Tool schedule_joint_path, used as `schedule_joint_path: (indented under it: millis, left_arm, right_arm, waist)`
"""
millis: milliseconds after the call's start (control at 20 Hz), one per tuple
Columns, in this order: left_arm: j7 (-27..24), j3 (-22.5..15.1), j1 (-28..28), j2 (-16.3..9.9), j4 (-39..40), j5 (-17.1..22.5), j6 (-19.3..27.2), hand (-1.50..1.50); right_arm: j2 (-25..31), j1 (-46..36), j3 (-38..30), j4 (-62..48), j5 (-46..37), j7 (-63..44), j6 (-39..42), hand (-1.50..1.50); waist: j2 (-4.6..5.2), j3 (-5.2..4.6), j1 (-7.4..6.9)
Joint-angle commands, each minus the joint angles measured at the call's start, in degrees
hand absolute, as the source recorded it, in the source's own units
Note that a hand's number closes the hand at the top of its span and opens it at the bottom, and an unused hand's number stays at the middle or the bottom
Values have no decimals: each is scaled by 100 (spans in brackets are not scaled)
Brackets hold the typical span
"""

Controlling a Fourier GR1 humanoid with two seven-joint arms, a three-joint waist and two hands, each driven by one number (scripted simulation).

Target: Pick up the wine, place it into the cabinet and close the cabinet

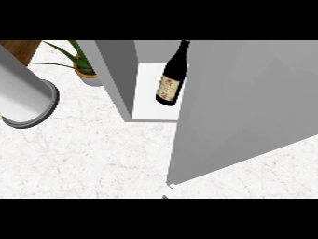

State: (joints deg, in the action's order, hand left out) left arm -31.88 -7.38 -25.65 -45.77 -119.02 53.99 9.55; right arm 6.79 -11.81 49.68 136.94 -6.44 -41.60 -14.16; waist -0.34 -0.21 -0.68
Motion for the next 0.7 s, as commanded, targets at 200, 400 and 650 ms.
schedule_joint_path:
  millis: [200,400,650]
  left_arm:
    - [35,-66,-36,200,-27,-81,-231,-150]
    - [347,-56,529,259,184,-15,40,-150]
    - [208,-286,482,490,390,-229,-140,-150]
  right_arm:
    - [-632,-1829,340,-866,83,-405,-849,150]
    - [-626,-2362,63,-1132,628,-275,-1364,150]
    - [-646,-3553,-765,-2135,1468,-127,-1412,150]
  waist:
    - [9,-4,-149]
    - [45,-2,-101]
    - [69,-2,-180]
